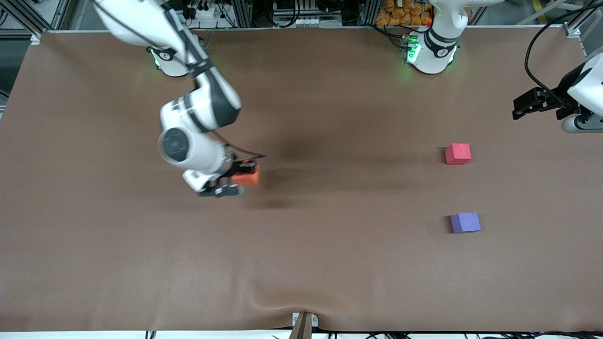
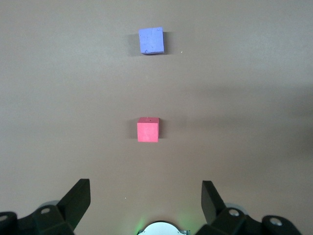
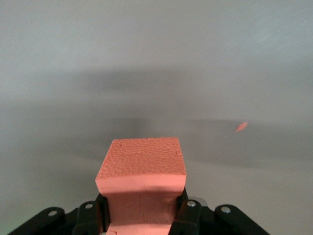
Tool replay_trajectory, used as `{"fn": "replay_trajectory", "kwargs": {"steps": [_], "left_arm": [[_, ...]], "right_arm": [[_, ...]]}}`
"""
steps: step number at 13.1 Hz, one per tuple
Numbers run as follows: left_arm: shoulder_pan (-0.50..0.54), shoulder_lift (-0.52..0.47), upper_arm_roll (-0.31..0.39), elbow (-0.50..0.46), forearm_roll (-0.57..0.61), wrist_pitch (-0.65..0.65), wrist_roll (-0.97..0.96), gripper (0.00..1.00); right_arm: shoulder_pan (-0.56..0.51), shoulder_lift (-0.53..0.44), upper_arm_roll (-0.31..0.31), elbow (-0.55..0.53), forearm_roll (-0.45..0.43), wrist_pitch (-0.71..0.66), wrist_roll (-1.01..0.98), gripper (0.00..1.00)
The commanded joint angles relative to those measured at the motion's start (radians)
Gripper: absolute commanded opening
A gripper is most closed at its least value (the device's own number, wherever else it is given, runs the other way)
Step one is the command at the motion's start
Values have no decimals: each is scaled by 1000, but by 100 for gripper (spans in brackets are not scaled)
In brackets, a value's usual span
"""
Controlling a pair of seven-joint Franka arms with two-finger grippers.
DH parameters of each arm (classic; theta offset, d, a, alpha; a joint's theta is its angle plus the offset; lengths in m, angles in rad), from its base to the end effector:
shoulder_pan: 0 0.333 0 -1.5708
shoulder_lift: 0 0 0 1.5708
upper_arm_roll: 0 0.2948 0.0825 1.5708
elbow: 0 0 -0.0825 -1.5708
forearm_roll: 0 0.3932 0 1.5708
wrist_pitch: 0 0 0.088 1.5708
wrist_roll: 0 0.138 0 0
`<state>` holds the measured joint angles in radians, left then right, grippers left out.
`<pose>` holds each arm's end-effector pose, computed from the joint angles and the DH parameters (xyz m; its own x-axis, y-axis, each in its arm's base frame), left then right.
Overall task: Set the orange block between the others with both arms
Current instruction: 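Carry the orange cube toward the table middle with the right gripper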
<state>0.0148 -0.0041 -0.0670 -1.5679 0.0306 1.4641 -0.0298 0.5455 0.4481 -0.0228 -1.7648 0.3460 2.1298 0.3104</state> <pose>0.5472 -0.0242 0.5674 0.9950 -0.0189 -0.0985 -0.0223 -0.9992 -0.0338 0.5467 0.3433 0.2519 0.9827 0.0371 -0.1813 -0.0033 -0.9761 -0.2173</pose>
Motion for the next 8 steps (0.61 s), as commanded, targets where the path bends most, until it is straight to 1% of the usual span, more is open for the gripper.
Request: {"fn": "replay_trajectory", "kwargs": {"steps": [1, 2, 4, 7, 8], "left_arm": [[8, -10, -5, -9, -5, 12, 10, 100], [8, -10, -5, -9, -5, 12, 10, 100], [8, -8, -5, -9, -5, 12, 10, 100], [8, -4, -5, -9, -5, 12, 10, 100], [8, -4, -5, -9, -5, 13, 10, 100]], "right_arm": [[88, 52, -17, 43, 101, 2, 1, 40], [121, 76, -19, 62, 126, 15, 1, 40], [174, 130, -20, 99, 133, 56, 10, 40], [247, 202, -20, 143, 130, 97, 183, 41], [264, 221, -20, 157, 130, 119, 206, 42]]}}
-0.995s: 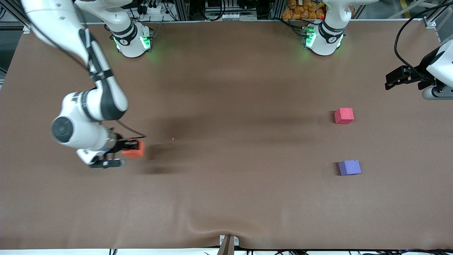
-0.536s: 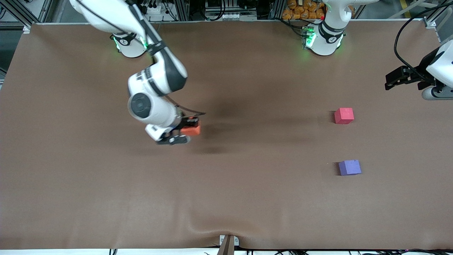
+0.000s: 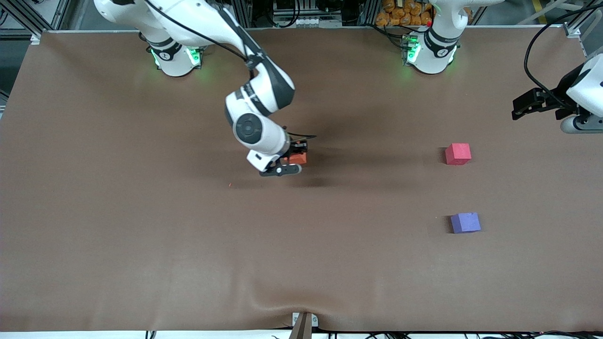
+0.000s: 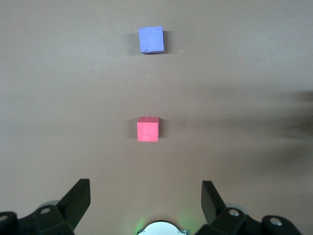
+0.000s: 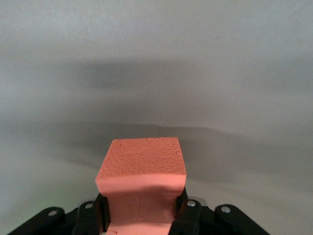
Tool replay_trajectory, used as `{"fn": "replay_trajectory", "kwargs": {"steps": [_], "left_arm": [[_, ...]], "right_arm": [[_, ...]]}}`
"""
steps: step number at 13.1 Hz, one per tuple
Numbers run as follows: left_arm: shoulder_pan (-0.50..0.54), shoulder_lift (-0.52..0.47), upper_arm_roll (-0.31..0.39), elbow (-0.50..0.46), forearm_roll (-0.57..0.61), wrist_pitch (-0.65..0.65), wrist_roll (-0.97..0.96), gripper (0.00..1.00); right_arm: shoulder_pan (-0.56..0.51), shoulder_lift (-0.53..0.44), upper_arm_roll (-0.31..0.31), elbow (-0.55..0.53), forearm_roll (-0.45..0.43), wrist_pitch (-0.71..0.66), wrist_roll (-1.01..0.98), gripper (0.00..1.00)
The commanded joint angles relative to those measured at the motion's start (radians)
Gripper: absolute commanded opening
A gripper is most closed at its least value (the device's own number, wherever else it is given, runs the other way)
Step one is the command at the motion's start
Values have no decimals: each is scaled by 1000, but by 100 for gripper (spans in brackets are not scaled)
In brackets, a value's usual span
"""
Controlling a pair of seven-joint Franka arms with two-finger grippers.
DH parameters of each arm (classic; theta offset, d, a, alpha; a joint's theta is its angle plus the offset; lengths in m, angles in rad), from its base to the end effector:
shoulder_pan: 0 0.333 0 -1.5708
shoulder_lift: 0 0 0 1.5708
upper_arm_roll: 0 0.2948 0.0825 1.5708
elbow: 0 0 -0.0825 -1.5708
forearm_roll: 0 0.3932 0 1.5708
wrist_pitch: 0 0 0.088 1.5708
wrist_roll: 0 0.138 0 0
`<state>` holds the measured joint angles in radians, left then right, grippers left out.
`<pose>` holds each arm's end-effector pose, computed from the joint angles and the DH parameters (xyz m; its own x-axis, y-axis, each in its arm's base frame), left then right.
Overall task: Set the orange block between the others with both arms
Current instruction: 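Carry the orange cube toward the table middle with the right gripper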
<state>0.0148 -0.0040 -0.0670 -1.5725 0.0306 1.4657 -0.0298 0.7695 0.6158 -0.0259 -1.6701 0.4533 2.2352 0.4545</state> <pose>0.5472 -0.0242 0.5653 0.9946 -0.0189 -0.1016 -0.0225 -0.9992 -0.0339 0.4785 0.4739 0.1921 0.9743 0.0303 -0.2233 -0.0257 -0.9694 -0.2440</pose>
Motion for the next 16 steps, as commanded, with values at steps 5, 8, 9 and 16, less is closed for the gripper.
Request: {"fn": "replay_trajectory", "kwargs": {"steps": [5, 8, 9, 16], "left_arm": [[8, -5, -5, -14, -5, 18, 10, 100], [8, -5, -5, -15, -5, 18, 10, 100], [8, -5, -5, -15, -5, 18, 10, 100], [8, -5, -5, -15, -5, 18, 10, 100]], "right_arm": [[82, 94, -17, 63, 13, 95, 61, 72], [82, 87, -19, 62, 10, 124, 50, 100], [73, 76, -20, 63, 5, 118, 41, 100], [-102, -206, -20, 145, -212, -349, 43, 100]]}}
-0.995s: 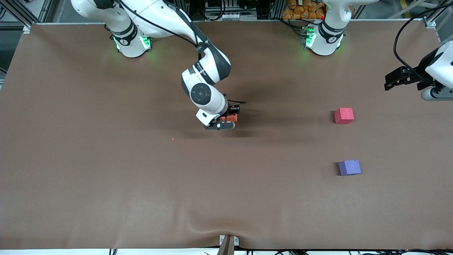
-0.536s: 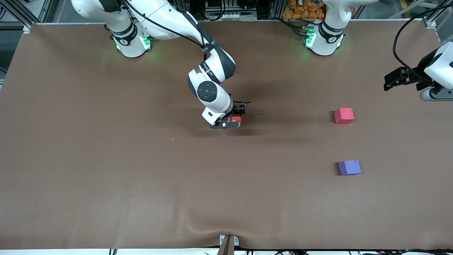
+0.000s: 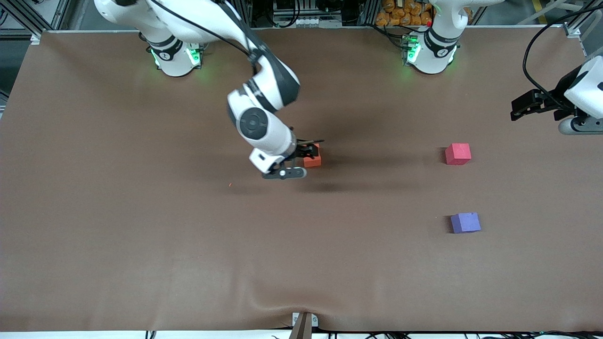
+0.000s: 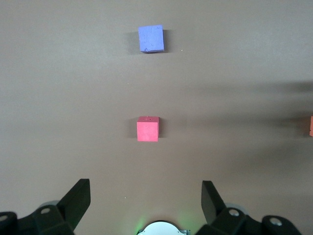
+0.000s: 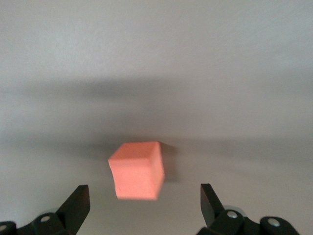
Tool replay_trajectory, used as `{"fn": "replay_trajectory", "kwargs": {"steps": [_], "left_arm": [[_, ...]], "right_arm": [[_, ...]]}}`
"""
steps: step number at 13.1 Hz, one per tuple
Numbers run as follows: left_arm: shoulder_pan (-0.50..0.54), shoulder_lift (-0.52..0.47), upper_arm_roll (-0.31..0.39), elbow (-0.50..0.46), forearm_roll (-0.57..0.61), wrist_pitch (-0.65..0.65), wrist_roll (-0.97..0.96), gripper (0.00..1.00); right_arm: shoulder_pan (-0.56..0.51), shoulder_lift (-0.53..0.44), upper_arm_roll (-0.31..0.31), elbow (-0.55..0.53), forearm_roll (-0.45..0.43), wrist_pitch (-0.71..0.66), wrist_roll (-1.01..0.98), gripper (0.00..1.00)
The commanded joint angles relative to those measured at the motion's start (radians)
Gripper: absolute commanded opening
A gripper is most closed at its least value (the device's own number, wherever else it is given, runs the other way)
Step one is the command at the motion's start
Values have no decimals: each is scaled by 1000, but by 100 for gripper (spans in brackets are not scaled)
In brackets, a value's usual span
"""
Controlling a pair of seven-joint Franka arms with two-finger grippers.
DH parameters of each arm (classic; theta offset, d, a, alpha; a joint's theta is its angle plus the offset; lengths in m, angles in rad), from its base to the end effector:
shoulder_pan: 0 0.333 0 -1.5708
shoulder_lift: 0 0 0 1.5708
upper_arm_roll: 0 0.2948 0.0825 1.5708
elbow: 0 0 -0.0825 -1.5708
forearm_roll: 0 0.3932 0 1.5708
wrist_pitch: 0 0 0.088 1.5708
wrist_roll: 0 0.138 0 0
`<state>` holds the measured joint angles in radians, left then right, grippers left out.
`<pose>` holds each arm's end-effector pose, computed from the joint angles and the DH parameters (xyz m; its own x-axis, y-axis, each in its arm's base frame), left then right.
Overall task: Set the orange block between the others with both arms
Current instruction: 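Release the orange cube and withdraw the right gripper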
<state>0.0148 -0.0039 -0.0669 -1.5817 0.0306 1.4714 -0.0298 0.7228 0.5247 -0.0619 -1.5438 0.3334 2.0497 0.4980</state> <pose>0.5475 -0.0241 0.5614 0.9943 -0.0190 -0.1052 -0.0227 -0.9992 -0.0340 0.5265 0.4491 0.2957 0.9875 0.0302 -0.1546 -0.0030 -0.9777 -0.2099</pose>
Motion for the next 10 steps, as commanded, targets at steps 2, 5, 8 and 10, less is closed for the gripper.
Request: {"fn": "replay_trajectory", "kwargs": {"steps": [2, 5, 8, 10], "left_arm": [[7, -5, -5, -4, -5, 12, 10, 100], [5, -2, -5, -4, -5, 12, 10, 100], [-4, 8, -10, -4, -14, 17, 4, 100], [-19, 42, -11, -1, -35, 18, 2, 100]], "right_arm": [[-82, -170, 17, 132, -233, -403, -1, 100], [-158, -268, 20, 180, -292, -543, -7, 100], [-241, -363, 21, 180, -295, -627, -62, 100], [-316, -411, 21, 179, -295, -670, -155, 100]]}}
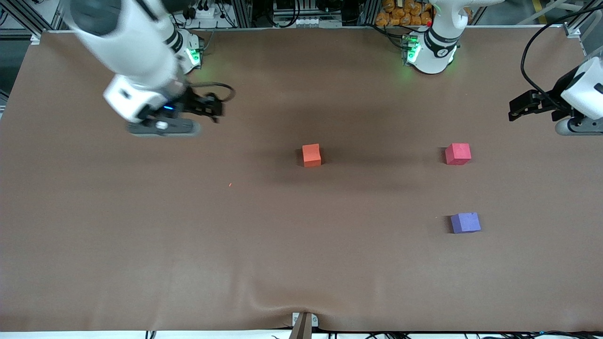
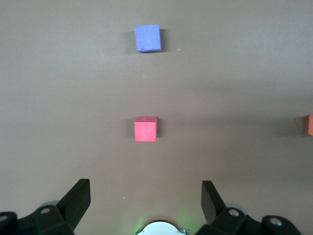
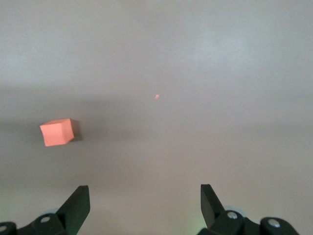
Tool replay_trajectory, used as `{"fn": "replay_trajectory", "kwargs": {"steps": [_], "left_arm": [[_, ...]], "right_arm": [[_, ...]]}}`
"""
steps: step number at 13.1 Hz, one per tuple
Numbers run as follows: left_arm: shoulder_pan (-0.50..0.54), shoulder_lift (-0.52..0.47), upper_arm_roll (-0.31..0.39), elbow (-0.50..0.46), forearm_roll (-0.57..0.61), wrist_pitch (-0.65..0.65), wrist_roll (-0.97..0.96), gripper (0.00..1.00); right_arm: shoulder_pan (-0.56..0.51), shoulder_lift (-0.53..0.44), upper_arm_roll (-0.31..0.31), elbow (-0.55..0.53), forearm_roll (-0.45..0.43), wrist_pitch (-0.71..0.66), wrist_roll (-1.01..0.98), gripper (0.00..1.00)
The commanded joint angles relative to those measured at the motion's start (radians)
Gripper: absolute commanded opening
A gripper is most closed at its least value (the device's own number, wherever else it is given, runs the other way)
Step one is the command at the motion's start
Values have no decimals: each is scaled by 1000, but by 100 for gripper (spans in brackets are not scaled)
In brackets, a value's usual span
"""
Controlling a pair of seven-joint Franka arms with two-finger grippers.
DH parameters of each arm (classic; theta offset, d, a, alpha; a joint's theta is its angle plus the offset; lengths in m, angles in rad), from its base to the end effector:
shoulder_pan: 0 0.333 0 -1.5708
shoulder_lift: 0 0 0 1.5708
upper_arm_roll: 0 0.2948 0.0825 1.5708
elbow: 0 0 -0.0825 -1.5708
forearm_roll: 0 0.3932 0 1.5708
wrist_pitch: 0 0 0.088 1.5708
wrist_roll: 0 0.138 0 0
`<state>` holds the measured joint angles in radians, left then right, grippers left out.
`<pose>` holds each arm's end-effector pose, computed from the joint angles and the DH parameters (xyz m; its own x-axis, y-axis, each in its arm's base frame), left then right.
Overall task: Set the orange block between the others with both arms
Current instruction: 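Release the orange cube and withdraw the right gripper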
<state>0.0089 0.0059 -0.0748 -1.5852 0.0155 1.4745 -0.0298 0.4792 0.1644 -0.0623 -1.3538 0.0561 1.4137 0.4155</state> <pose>0.5493 -0.0339 0.5545 0.9927 -0.0342 -0.1158 -0.0366 -0.9992 -0.0185 0.5358 0.2496 0.5673 0.9935 0.0075 -0.1135 0.0076 -1.0000 0.0000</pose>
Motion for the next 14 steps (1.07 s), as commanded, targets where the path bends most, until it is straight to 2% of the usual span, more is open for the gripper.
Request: {"fn": "replay_trajectory", "kwargs": {"steps": [1, 3, 5, 9, 12, 14], "left_arm": [[-30, 48, -6, 2, -28, 26, 1, 100], [-59, 91, -20, 1, -54, 73, -31, 100], [-111, 140, -52, 1, -75, 127, -161, 100], [-301, 271, -68, 14, -60, 188, -448, 100], [-432, 345, -72, 11, -74, 295, -643, 100], [-519, 406, -72, 10, -68, 380, -767, 100]], "right_arm": [[-117, -69, 21, -11, -18, -53, -127, 100], [-210, -94, 21, -11, -16, -84, -228, 100], [-298, -112, 21, -13, -18, -102, -285, 100], [-434, -137, 19, -13, -19, -182, -404, 100], [-470, -138, 15, -11, -31, -177, -489, 100], [-472, -138, 15, -11, -71, -171, -506, 100]]}}
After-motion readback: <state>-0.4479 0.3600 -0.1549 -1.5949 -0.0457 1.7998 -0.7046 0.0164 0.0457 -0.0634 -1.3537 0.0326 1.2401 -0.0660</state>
